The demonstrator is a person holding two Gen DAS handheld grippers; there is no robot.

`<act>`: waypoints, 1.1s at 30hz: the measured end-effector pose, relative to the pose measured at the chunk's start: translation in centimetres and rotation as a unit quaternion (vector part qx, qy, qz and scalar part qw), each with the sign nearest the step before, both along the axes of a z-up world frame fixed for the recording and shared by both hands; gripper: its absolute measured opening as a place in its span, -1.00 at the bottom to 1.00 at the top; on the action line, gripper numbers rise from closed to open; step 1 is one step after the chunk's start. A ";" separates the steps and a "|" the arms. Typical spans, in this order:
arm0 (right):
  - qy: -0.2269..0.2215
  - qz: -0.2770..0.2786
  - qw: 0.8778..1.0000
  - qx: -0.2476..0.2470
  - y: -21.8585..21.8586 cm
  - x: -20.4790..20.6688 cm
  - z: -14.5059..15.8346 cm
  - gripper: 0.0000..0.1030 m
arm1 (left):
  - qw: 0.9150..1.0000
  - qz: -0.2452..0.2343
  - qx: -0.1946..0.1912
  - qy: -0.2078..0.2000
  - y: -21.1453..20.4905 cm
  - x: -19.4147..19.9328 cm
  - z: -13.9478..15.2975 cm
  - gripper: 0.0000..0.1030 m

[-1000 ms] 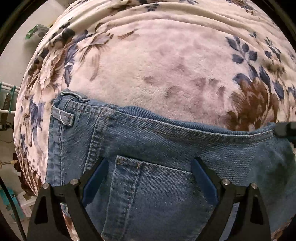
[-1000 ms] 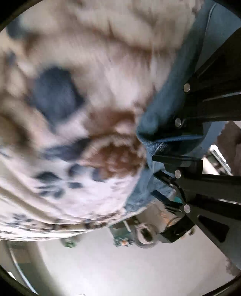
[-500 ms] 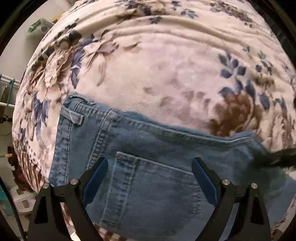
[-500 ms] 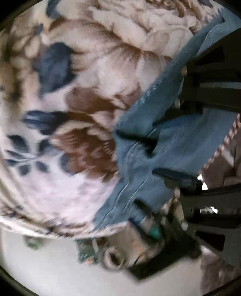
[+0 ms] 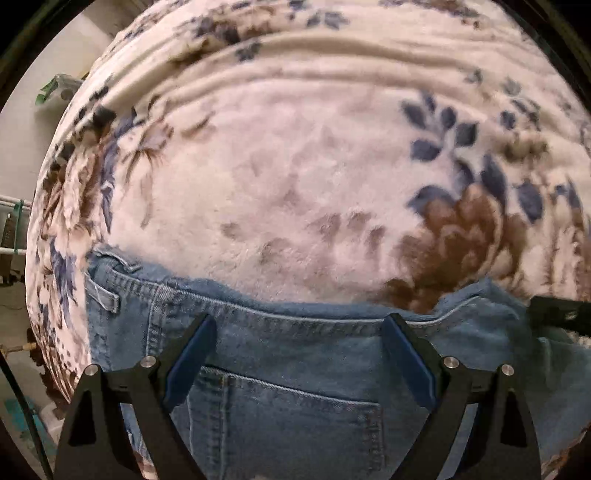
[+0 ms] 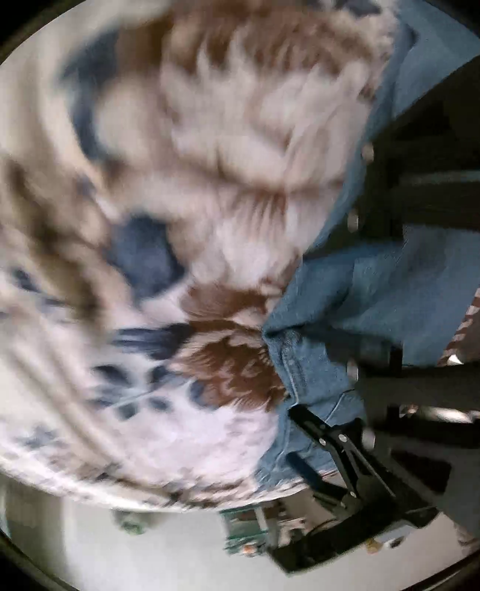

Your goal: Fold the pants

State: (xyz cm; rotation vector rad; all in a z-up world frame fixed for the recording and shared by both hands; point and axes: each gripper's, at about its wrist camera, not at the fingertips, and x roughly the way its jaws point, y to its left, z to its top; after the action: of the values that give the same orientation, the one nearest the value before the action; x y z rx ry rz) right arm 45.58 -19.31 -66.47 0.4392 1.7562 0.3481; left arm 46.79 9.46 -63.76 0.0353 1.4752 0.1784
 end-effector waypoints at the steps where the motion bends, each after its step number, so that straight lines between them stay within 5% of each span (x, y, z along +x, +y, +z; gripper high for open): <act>1: -0.030 -0.023 0.999 -0.007 -2.0 -1.0 1.7 0.35 | 1.000 -0.003 -0.001 -0.005 -0.2 -0.1 0.6 0.81; 4: -0.107 -0.096 0.989 -0.022 -7.2 -4.7 5.2 0.48 | 0.999 -0.019 -0.025 -0.014 -2.1 -1.4 2.4 0.81; 7: -0.137 -0.178 0.974 -0.033 -13.2 -10.1 7.5 0.49 | 0.997 -0.052 -0.049 -0.016 -5.8 -3.1 3.6 0.81; 9: -0.131 -0.233 0.962 -0.054 -16.7 -13.7 8.1 0.49 | 0.995 -0.075 -0.057 -0.021 -8.6 -4.5 4.1 0.81; 14: -0.108 -0.381 0.908 -0.139 -28.9 -24.1 9.4 0.49 | 0.988 -0.141 -0.050 -0.029 -17.1 -9.2 4.3 0.81; 18: -0.097 -0.424 0.866 -0.247 -38.9 -28.6 9.6 0.49 | 0.986 -0.159 -0.047 -0.027 -23.7 -10.4 3.3 0.81; 22: -0.069 -0.486 0.834 -0.252 -47.6 -32.2 7.9 0.49 | 0.980 -0.192 -0.042 -0.027 -29.7 -12.2 2.4 0.81; 25: -0.048 -0.518 0.826 -0.215 -51.0 -34.3 6.5 0.48 | 0.975 -0.215 -0.038 -0.032 -33.7 -13.3 2.2 0.81; 29: -0.035 -0.513 0.838 -0.182 -51.8 -35.6 4.8 0.42 | 0.971 -0.233 -0.035 -0.030 -36.8 -14.5 2.0 0.81; 31: -0.039 -0.505 0.847 -0.161 -51.2 -36.1 4.2 -0.44 | 0.970 -0.241 -0.030 -0.029 -37.8 -15.2 2.0 0.81; 33: -0.040 -0.490 0.853 -0.174 -50.6 -36.0 4.0 -0.66 | 0.968 -0.249 -0.024 -0.027 -38.5 -15.8 1.9 0.81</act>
State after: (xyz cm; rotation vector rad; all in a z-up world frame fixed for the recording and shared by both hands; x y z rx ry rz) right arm 9.58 -69.90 -62.49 0.9591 1.2624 -0.6639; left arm 30.97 -29.09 -61.81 0.3549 1.3718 -0.2632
